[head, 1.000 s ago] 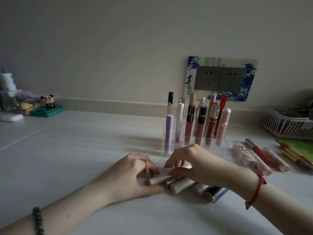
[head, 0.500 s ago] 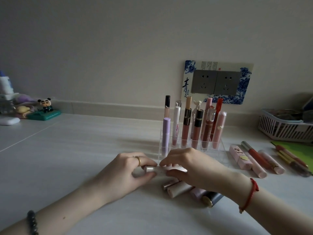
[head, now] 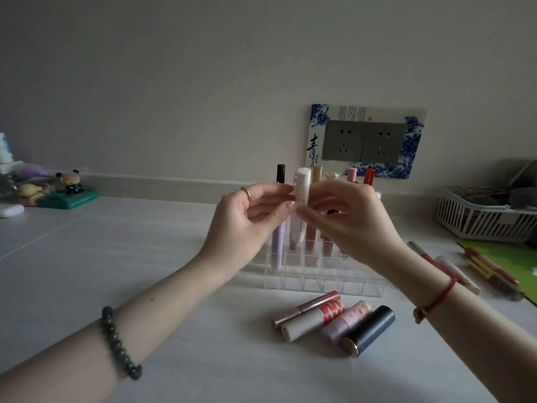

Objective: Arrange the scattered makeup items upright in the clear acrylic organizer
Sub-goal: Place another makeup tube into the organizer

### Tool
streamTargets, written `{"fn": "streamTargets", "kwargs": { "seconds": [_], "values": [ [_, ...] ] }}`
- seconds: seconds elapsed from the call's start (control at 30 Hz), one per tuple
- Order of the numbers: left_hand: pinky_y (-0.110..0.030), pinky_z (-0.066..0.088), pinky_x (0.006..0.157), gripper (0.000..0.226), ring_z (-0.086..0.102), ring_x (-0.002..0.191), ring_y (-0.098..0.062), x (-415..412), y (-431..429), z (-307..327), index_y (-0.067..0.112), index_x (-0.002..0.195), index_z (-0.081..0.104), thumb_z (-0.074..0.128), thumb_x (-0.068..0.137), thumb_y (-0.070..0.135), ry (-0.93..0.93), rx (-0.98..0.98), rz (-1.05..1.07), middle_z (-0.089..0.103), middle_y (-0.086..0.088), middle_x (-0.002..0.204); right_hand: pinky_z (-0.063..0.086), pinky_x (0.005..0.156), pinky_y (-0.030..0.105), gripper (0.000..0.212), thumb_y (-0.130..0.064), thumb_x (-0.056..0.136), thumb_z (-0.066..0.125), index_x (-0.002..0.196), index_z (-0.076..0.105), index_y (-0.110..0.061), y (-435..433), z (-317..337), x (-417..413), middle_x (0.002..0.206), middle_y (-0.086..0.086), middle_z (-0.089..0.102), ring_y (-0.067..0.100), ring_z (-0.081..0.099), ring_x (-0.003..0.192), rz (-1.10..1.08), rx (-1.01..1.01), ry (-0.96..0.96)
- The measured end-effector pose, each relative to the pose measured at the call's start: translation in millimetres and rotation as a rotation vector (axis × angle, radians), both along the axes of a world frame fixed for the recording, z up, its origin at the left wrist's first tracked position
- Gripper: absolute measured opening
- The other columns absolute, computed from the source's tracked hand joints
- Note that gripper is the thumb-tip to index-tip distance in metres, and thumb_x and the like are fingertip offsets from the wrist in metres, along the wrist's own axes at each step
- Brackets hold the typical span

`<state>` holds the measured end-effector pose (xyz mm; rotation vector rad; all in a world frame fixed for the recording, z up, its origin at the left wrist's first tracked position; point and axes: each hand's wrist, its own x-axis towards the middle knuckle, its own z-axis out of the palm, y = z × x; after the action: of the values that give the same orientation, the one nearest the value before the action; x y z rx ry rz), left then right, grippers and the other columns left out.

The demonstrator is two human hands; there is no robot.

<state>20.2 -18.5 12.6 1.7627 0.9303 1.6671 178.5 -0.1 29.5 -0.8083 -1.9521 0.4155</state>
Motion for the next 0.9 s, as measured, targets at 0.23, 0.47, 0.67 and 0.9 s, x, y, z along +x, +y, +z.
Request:
{"fn": "streamTargets", "kwargs": {
  "seconds": [0.23,0.47,0.67,0.9],
  "values": [
    [-0.009,0.047,0.081,0.030,0.066,0.089,-0.001,9,15,-24,0.018,0.105,0.062,0.057,0.083,-0.001,0.063,-0.102,0.043,0.068,0.004,0.095,0.055,0.068,0.018,0.016,-0.012,0.075,0.068,0.090,0.067,-0.011,20,-16,-3,0.080,-0.005,0.068,0.004,0.065,0.069,-0.097,-0.081,0.074],
    [-0.007,0.045,0.084,0.037,0.061,0.093,0.009,12,11,-44,0.007,0.119,0.056,0.056,0.083,-0.001,0.121,-0.136,0.035,0.063,0.006,0.106,0.055,0.070,0.017,0.016,-0.011,0.075,0.068,0.091,0.068,-0.011,26,-33,-4,0.082,0.000,0.070,0.006,0.066,0.071,-0.110,-0.120,0.030],
    [-0.002,0.043,0.081,0.039,0.058,0.088,0.017,13,12,-55,0.006,0.121,0.054,0.052,0.083,-0.005,0.161,-0.156,0.036,0.059,0.013,0.105,0.055,0.069,0.018,0.012,-0.011,0.076,0.068,0.087,0.069,-0.015,26,-42,-5,0.076,-0.004,0.069,0.004,0.065,0.069,-0.125,-0.122,-0.005],
    [-0.002,0.042,0.080,0.040,0.058,0.087,0.018,12,12,-61,0.006,0.122,0.053,0.054,0.083,-0.003,0.189,-0.162,0.068,0.059,0.012,0.106,0.055,0.071,0.020,0.013,-0.013,0.076,0.068,0.088,0.070,-0.016,25,-48,-6,0.080,-0.001,0.070,0.008,0.065,0.074,-0.153,-0.112,-0.066]
  ]
}}
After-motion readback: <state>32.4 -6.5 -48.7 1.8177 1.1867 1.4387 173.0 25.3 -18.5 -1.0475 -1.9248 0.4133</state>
